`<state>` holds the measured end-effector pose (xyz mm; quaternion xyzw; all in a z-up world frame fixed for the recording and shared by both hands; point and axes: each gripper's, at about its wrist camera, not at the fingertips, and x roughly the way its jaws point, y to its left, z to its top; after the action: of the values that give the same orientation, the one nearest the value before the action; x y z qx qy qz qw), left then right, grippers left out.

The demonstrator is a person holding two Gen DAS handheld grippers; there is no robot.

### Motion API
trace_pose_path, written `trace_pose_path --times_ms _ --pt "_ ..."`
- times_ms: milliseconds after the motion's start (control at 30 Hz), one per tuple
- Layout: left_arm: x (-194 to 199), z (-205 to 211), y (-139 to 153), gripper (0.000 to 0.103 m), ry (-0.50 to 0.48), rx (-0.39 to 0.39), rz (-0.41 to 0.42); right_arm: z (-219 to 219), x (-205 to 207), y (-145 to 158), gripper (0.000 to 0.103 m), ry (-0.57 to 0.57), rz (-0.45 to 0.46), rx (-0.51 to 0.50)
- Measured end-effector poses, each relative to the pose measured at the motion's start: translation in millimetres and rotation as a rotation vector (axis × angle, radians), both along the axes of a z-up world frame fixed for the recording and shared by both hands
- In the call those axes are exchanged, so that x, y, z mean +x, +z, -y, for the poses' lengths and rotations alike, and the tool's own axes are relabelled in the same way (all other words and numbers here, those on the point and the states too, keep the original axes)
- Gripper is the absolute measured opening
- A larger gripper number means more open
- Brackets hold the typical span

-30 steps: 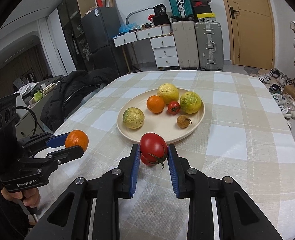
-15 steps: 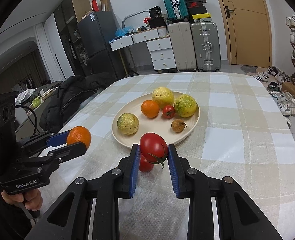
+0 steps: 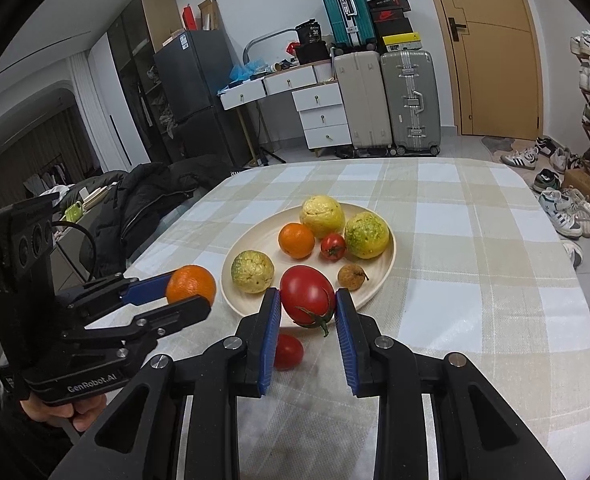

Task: Organize fruits
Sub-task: 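Carry the tomato and orange to the cream plate and release both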

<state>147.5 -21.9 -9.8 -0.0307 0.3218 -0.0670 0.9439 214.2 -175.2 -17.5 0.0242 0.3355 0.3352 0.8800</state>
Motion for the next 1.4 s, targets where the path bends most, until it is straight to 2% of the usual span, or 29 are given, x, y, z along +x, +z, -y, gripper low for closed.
trace_pose_path --times_ms 567,1400 --pt "40 -2 -22 0.039 0.023 0.002 -0.031 -15 21 -11 0.028 -0.014 -0.050 0.003" --pt "67 -5 -42 0.039 0.029 -0.006 -0.096 -24 37 -23 0.028 -0.020 -0.095 -0.001"
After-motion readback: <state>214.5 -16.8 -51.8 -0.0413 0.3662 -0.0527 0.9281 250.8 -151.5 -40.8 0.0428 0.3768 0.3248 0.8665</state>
